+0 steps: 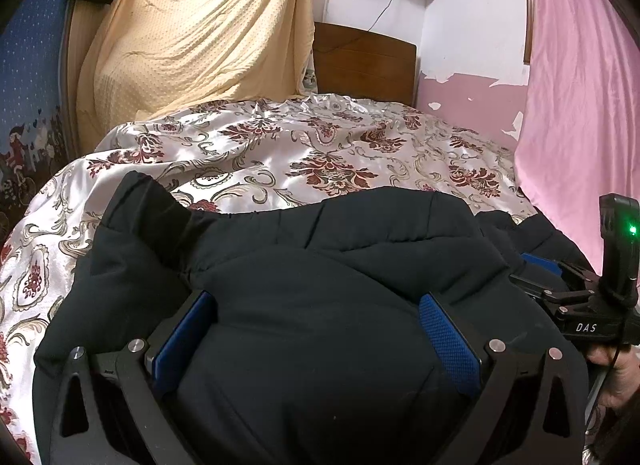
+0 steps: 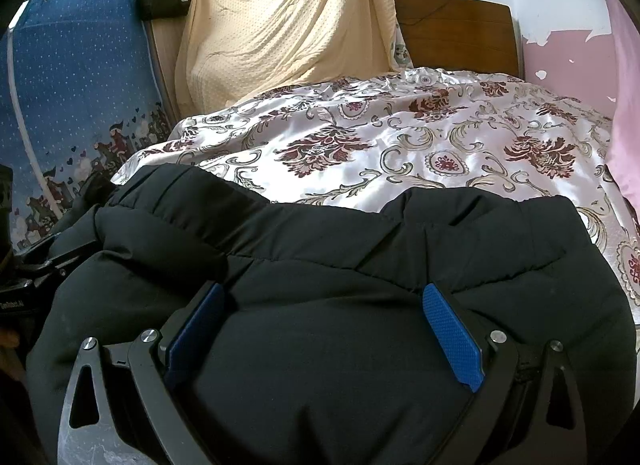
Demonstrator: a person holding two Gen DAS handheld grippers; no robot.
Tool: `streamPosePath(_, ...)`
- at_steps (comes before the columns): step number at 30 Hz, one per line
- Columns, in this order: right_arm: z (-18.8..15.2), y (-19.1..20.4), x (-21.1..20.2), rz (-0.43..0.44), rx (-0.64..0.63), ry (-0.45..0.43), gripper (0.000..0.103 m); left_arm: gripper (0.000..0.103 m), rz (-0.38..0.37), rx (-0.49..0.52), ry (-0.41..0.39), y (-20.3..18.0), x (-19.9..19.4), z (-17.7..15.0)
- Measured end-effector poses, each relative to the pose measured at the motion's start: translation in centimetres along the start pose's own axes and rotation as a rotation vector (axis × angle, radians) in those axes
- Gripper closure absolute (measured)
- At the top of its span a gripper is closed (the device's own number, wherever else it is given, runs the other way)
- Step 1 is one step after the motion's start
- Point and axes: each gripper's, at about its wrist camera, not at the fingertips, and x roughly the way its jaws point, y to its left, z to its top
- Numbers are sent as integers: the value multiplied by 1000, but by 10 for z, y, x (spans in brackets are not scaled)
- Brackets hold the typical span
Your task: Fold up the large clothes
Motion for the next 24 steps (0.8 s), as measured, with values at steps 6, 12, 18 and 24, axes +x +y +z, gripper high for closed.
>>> streamPosePath(6,0,0,0,-4,-3,3,5,0,-10,-13,-2,3,-2,-1)
streamPosePath(12,2,4,-16,-49,-17,9,5,0,42,-96,28,24,-18,5)
streamPosePath(18,5,26,-50,-51,-71,-13,5,0,150,-138,80,49,-33,7)
streamPosePath(24,-1,29,-53,-71,-103,38,5,0,158,-106,127,58,-35,-4)
